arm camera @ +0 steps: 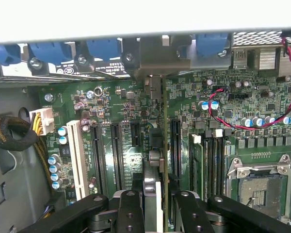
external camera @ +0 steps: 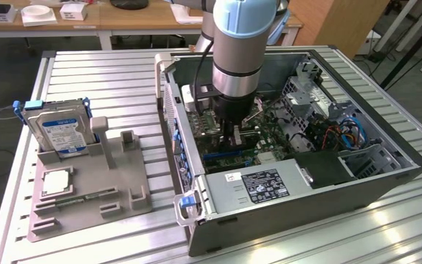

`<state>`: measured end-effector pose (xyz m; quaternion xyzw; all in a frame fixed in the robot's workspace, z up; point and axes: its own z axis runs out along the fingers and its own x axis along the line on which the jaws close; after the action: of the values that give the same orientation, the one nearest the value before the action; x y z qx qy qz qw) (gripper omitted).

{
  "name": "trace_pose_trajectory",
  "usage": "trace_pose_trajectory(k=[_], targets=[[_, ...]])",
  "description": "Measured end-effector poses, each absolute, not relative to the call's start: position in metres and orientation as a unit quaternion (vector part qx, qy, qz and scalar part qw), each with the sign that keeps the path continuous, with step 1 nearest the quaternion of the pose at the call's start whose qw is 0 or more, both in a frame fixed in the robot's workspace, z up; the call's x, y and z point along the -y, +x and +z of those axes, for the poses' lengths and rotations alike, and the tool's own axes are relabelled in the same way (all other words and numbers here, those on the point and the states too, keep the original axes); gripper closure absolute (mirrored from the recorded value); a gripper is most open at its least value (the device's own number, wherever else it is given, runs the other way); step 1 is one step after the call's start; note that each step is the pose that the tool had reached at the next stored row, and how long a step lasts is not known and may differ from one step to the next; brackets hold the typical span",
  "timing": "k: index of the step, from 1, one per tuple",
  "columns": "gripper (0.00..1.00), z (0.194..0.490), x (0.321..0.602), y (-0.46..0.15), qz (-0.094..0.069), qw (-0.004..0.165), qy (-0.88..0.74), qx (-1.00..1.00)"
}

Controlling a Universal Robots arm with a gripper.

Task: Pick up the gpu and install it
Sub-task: 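Insert the gpu into the slot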

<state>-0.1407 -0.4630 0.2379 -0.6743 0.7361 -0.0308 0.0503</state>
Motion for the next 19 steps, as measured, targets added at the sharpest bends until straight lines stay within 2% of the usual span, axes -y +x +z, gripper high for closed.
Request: trace_pose_trajectory(k=[19], targets=[[0.71, 0.2377, 0.4627, -0.1408, -0.033, 0.046, -0.678, -0.733]])
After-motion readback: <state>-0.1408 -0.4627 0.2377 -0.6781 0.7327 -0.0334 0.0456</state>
